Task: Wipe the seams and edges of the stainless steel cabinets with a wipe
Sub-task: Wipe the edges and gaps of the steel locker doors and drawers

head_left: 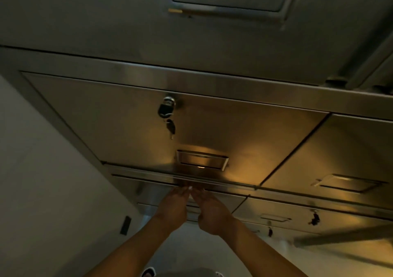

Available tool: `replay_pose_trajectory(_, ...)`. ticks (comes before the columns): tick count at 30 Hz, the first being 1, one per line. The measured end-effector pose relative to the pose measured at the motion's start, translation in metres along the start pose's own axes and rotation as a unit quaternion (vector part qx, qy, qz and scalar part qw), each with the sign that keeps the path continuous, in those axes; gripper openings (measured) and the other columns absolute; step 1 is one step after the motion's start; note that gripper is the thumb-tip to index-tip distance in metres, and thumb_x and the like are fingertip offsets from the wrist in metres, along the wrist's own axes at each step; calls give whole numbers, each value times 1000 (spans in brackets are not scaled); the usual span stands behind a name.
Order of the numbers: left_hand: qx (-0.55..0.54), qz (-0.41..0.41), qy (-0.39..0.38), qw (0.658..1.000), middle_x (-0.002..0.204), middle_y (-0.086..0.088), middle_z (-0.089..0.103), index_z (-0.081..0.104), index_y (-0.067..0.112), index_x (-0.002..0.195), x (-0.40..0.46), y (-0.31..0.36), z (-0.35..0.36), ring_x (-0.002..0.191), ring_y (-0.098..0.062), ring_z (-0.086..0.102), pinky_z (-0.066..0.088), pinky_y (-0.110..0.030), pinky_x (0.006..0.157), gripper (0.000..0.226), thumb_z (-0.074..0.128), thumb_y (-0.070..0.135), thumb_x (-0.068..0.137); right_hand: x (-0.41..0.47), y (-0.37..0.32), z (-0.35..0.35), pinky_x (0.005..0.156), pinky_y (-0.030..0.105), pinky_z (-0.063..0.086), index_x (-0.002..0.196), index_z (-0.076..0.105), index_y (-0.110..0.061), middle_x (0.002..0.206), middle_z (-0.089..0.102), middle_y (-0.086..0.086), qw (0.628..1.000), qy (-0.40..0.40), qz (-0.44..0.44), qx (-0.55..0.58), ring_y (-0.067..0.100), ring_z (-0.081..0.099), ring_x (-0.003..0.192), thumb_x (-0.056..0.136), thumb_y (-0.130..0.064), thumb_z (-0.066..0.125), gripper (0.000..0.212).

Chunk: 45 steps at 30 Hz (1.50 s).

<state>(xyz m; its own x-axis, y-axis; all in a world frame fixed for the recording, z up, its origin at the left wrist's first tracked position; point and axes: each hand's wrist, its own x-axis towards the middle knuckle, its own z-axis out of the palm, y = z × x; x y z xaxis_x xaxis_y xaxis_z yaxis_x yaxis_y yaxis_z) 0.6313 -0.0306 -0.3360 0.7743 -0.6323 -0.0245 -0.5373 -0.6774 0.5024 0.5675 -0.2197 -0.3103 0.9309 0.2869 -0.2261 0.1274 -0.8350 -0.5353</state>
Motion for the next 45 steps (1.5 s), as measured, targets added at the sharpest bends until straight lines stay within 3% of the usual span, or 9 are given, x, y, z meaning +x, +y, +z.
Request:
replay_pose_trajectory(5, -10, -5, 39, 999, 117, -12, 74, 70, 5, 128, -9, -18, -20, 99, -31, 71, 61, -40, 90, 49, 43, 15, 88, 26, -22, 4, 128, 27, -4, 164, 6, -9, 171, 7, 8, 999, -33, -5, 3, 23, 10, 159, 81, -15, 49, 93)
replay_pose_trajectory(7, -9, 3, 50, 999, 106, -12, 76, 73, 4, 120, -13, -22, -30, 88, -30, 73, 60, -33, 81, 38, 59, 4, 84, 35, -30, 8, 127, 26, -4, 164, 6, -11, 172, 8, 7, 999, -35, -5, -1, 22, 10, 159, 81, -15, 49, 93)
replay_pose_trajectory(12, 7, 7, 86, 996, 102, -12, 77, 74, 4, 118, -22, -40, -47, 81, -28, 75, 60, -28, 69, 59, 85, -12, 62, 56, -49, 11, 129, 30, 2, 164, 2, -12, 172, 4, 6, 998, -53, -22, -16, 21, 7, 159, 83, -11, 53, 96)
replay_pose_trajectory(15, 1, -14, 90, 996, 108, -15, 77, 72, 3, 124, -28, -50, -56, 86, -30, 76, 57, -24, 71, 63, 87, -8, 63, 71, -59, 16, 129, 39, 13, 164, 8, -10, 171, 8, 9, 998, -60, -33, 4, 24, 12, 159, 79, -15, 54, 97)
replay_pose_trajectory(21, -18, -93, 38, 995, 130, -18, 68, 68, 5, 132, -34, -85, -69, 114, -35, 67, 55, -35, 97, 51, 52, -3, 86, 97, -83, 25, 125, 19, 2, 164, 16, -12, 171, 14, 5, 998, -49, -42, 20, 18, 16, 157, 80, -20, 51, 91)
replay_pose_trajectory(28, -22, -91, 81, 992, 109, -13, 75, 77, 6, 114, -45, -113, -81, 92, -29, 73, 53, -23, 77, 45, 55, -4, 75, 124, -104, 39, 119, 15, -6, 165, 10, -15, 172, 10, 3, 998, -52, -41, -2, 19, 14, 158, 87, -16, 62, 94)
replay_pose_trajectory(33, -43, -103, 114, 987, 124, -12, 73, 73, 9, 126, -51, -132, -92, 104, -28, 70, 58, -35, 92, 51, 50, 2, 81, 143, -122, 49, 127, 25, 8, 165, 7, -14, 173, 10, 5, 996, -69, -48, 1, 23, 16, 158, 85, -15, 66, 100)
replay_pose_trajectory(40, -34, -167, 108, 979, 115, -16, 74, 74, 3, 120, -61, -155, -110, 98, -34, 71, 58, -37, 88, 49, 42, 5, 82, 178, -147, 70, 129, 33, 14, 165, 11, -11, 172, 12, 7, 997, -56, -61, -2, 23, 17, 158, 83, -18, 73, 103)
replay_pose_trajectory(45, -38, -151, 155, 976, 106, -19, 76, 75, -2, 110, -66, -165, -115, 93, -31, 73, 62, -43, 86, 59, 30, 31, 92, 194, -159, 87, 127, 42, 20, 163, 21, -8, 169, 25, 11, 998, -35, -60, 0, 27, 26, 155, 84, -26, 70, 94)
